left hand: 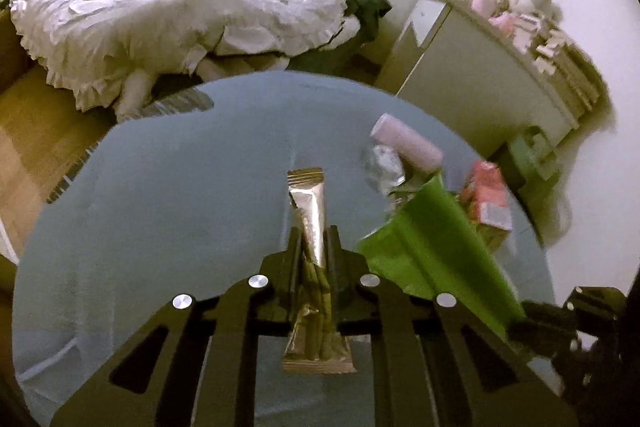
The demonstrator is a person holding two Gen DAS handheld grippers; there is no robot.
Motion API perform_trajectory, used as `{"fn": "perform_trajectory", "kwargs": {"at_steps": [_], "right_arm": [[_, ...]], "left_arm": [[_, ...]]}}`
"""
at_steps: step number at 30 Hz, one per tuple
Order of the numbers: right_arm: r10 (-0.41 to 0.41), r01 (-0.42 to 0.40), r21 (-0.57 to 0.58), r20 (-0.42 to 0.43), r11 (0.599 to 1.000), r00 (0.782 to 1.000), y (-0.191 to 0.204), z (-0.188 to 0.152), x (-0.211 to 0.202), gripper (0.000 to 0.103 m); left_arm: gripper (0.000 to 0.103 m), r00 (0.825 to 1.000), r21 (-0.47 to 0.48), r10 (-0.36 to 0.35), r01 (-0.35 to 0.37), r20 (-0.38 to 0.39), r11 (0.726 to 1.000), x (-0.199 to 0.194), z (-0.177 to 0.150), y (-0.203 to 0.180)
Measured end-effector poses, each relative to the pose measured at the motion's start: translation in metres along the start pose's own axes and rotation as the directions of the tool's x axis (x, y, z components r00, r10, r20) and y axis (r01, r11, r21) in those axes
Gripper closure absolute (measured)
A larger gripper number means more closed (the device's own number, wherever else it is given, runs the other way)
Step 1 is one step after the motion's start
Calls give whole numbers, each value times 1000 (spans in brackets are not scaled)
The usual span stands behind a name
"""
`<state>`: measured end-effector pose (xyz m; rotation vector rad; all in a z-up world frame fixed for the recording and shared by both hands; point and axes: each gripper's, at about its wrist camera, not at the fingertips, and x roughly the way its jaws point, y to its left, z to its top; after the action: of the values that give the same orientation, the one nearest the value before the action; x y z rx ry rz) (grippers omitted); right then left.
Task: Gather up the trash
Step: 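Carry the gold wrapper and green packet to the black bin and release both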
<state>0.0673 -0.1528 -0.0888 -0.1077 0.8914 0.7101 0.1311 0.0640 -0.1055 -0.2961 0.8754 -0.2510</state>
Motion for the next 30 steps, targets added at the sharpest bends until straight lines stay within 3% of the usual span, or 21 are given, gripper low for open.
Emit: {"fn": "perform_trajectory", "kwargs": {"at_steps": [3,11,20,30], "right_arm": [[16,-20,65,59,998,998,-18,0,-27,93],[-114,67,238,190,969,975,-104,-4,-94,93],[-248,163,366,196,916,949,-190,-27,-129,93],[-379,278,479,127,833,917,-283,-62,-139,93]], "left_arm": [[90,999,19,-35,34,29,999,-13,6,-14],[90,977,157,-204,193,58,968,-19,41,-105],[90,940,279,-339,336,-36,900,35,56,-214],[89,895,279,-413,445,-168,851,103,49,-284]]}}
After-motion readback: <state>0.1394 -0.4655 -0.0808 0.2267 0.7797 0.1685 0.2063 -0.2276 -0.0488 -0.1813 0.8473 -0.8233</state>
